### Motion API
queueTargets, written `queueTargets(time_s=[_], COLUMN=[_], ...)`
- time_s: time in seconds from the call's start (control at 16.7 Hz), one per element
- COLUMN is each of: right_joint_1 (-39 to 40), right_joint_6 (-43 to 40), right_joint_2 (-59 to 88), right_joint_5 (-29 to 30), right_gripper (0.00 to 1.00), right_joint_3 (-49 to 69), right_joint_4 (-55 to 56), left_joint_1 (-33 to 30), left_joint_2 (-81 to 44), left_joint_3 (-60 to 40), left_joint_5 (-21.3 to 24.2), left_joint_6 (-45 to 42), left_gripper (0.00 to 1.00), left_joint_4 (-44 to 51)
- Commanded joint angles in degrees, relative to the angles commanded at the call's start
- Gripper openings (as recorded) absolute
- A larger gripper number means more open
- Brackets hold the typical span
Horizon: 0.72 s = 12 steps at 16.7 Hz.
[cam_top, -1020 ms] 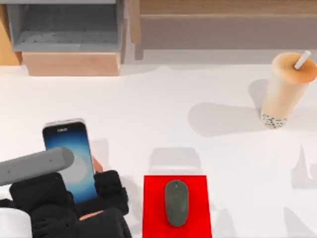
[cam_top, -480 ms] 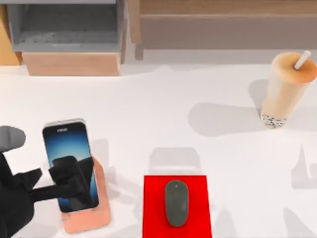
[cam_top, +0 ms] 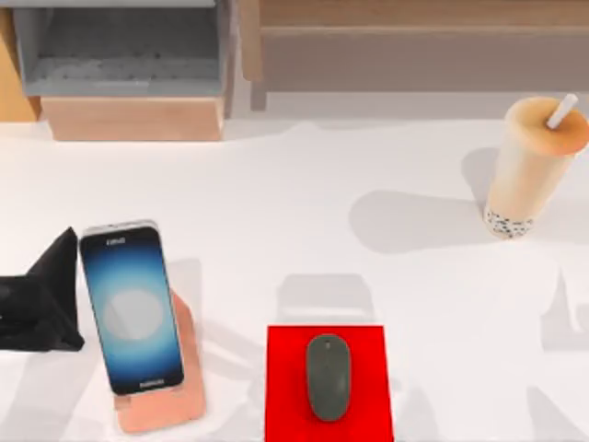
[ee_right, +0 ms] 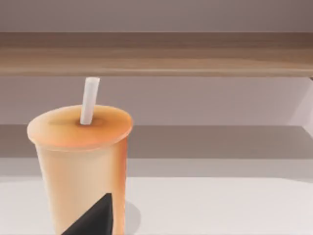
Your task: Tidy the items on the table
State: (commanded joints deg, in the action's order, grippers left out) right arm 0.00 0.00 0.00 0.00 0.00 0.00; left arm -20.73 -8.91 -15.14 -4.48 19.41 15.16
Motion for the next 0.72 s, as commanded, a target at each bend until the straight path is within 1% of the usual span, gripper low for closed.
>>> queueTargets(time_s=[0.18,0.36,0.48,0.72], right_joint_1=[0.00,0.00,0.00,0.00], right_joint_6=[0.00,0.00,0.00,0.00], right_joint_2=[0.00,0.00,0.00,0.00], right_joint_5=[0.00,0.00,0.00,0.00], right_gripper=[1.00,1.00,1.00,1.00], right_joint_3=[0.00,0.00,0.00,0.00], right_joint_4=[0.00,0.00,0.00,0.00], left_joint_1=[11.78,18.88,20.73,20.73], left_joint_2=[5.24,8.21,8.91,8.91], left_joint_3=[7.68,13.56,15.14,15.14], left_joint_5=[2.96,4.26,4.48,4.48], left_joint_6=[-11.06,-17.68,-19.41,-19.41], left_gripper=[1.00,1.00,1.00,1.00], left_joint_4=[-8.08,-13.69,-15.16,-15.16])
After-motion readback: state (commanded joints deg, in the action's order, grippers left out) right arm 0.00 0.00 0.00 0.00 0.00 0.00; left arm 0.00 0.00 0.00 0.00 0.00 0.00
